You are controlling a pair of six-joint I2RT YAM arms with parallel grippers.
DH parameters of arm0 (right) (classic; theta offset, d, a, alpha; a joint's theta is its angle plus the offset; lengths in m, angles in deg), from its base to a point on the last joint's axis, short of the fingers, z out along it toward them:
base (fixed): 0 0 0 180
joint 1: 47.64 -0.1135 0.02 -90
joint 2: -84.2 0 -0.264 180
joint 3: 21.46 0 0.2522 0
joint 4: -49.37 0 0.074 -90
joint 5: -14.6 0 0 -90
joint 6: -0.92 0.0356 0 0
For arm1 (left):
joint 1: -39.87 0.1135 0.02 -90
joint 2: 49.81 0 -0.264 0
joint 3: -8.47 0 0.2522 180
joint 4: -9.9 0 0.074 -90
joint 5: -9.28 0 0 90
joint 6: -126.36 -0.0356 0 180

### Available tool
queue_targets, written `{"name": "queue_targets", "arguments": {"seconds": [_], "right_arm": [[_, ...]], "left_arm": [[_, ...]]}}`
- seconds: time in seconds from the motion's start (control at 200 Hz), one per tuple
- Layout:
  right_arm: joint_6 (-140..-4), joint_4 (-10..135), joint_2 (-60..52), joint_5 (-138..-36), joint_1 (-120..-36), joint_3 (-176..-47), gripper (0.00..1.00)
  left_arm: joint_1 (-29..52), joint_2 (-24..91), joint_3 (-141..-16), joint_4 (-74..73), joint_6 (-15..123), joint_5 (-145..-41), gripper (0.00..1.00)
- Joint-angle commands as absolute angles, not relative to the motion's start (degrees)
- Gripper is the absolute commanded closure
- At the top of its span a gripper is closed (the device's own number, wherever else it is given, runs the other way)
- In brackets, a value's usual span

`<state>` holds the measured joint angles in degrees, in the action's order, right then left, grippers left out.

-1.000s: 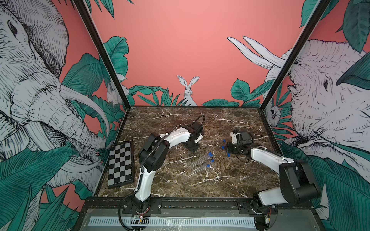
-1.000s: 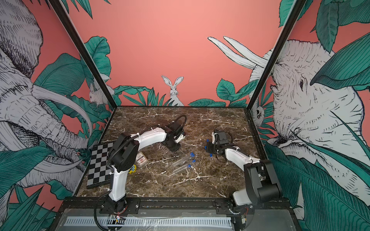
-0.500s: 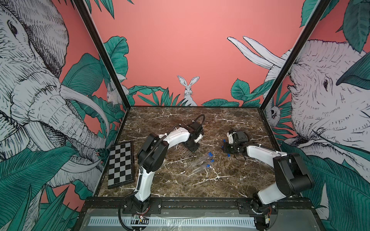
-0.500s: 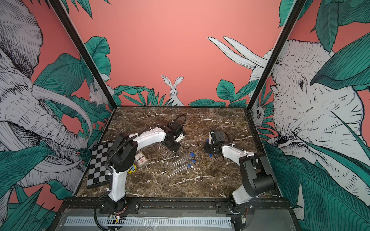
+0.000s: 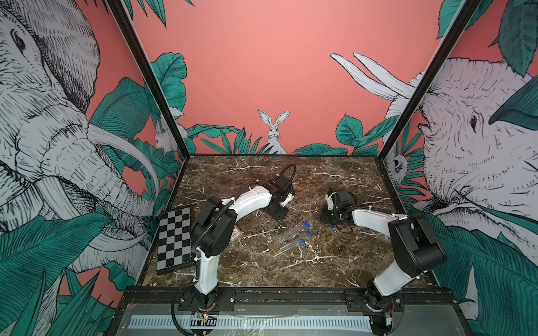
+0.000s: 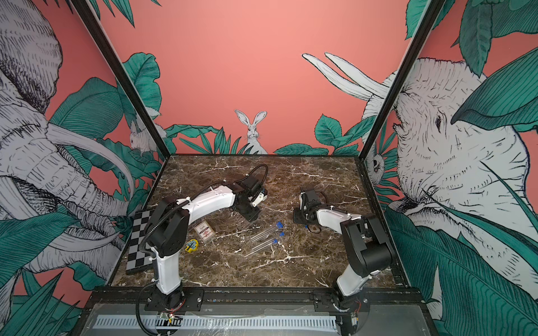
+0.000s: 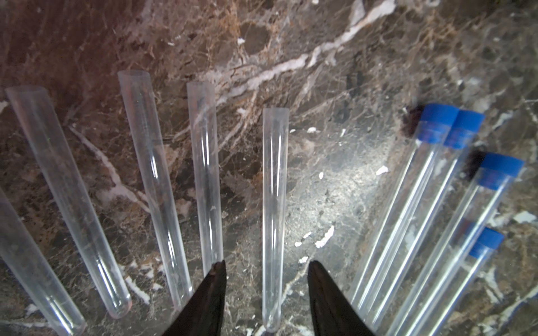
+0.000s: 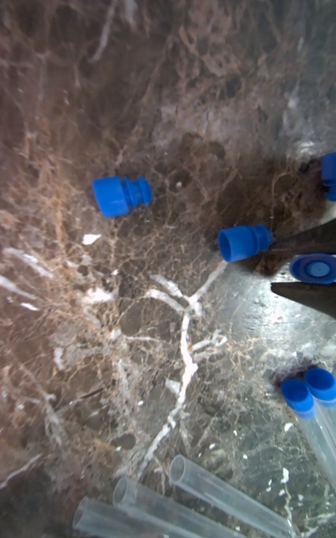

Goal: Remove stoppers from test tubes
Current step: Place the stopper at the center of the board, then pick up the test tube at the center of the board.

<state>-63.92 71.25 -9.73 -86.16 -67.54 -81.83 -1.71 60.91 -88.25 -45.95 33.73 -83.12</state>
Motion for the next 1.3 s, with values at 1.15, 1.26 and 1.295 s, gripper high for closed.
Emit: {"name": "queue_targets", "arguments": {"seconds": [1.15,1.26,1.295], "right_arm": [[-63.0,69.4,5.0,-87.1,-68.7,-76.7,0.39],[-62.4,68.9,4.1,-87.8,-68.7,-76.6,0.38],[-62.3,68.7,3.9,-88.0,-68.7,-76.6,0.38]], "left_arm": [[-9.4,61.4,-89.7,-43.6,32.3,-86.3,0.52],[-9.8,61.9,-89.5,-42.8,32.8,-86.3,0.52],[-9.8,62.1,-89.4,-42.4,32.9,-86.3,0.52]]}}
